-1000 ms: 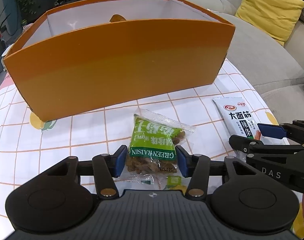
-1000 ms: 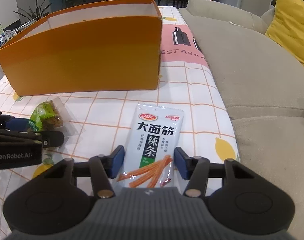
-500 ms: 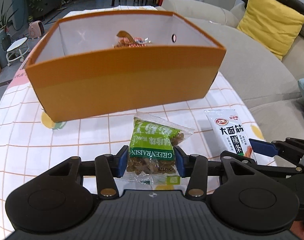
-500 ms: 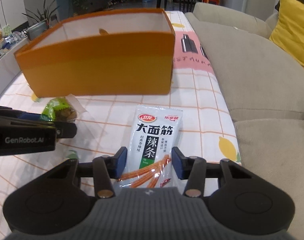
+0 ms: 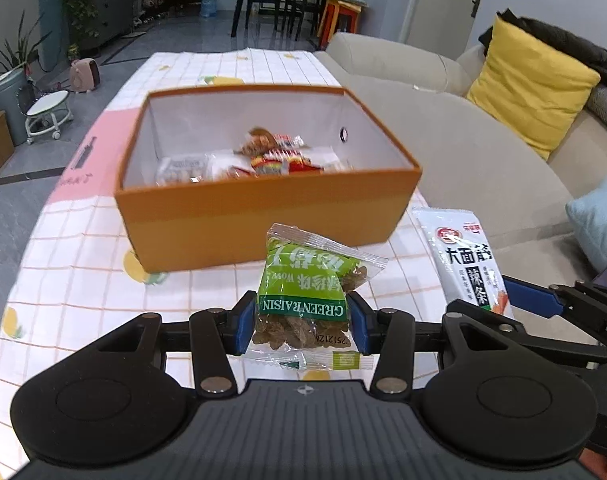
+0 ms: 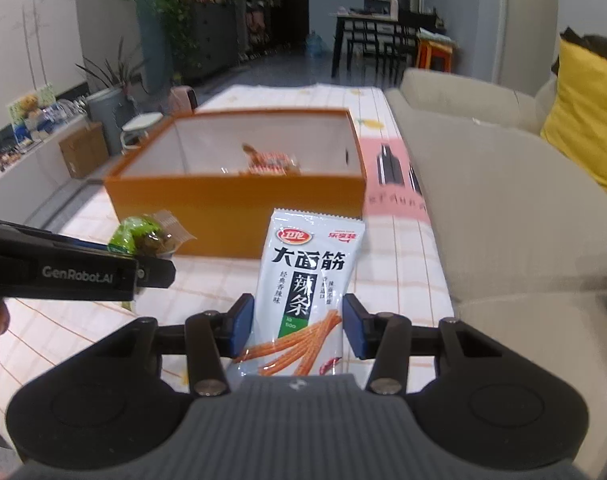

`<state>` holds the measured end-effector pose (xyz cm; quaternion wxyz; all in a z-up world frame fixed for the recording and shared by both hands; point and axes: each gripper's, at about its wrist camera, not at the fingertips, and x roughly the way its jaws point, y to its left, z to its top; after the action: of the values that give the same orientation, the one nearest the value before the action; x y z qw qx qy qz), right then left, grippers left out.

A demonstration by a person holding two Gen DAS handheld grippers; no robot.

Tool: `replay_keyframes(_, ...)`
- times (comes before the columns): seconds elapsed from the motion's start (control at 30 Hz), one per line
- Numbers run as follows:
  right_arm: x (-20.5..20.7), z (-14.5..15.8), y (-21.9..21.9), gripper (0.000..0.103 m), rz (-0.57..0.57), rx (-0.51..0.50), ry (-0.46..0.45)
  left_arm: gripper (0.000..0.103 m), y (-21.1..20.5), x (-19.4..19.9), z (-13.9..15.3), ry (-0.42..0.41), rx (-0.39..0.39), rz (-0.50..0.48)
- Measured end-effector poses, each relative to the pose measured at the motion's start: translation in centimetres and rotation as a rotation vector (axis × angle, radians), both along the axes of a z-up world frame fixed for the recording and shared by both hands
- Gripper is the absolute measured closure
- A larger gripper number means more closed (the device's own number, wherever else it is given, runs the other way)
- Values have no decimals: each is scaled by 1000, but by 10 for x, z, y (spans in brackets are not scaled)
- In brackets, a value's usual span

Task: Organize snacks
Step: 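Lift both packets and carry them over the orange box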

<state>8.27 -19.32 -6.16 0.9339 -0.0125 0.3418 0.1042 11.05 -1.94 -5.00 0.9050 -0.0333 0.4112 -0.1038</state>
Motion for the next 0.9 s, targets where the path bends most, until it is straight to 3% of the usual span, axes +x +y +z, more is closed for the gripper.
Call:
replay_keyframes(0.23,11,38,0,57,47,33,-52,50,13,17,34,-53,-17,2)
replay_keyframes(0.43,46,63,6,57,117,37,-62,50,22,46,53,-55,-46,-20)
replay_keyframes(0.7,118,85,13,57,179,94,-8,50,33,101,59,-1,-80,-13)
replay_keyframes(0.9,172,79,21,57,178,87,61,50,37,142,48,46,-65,-2)
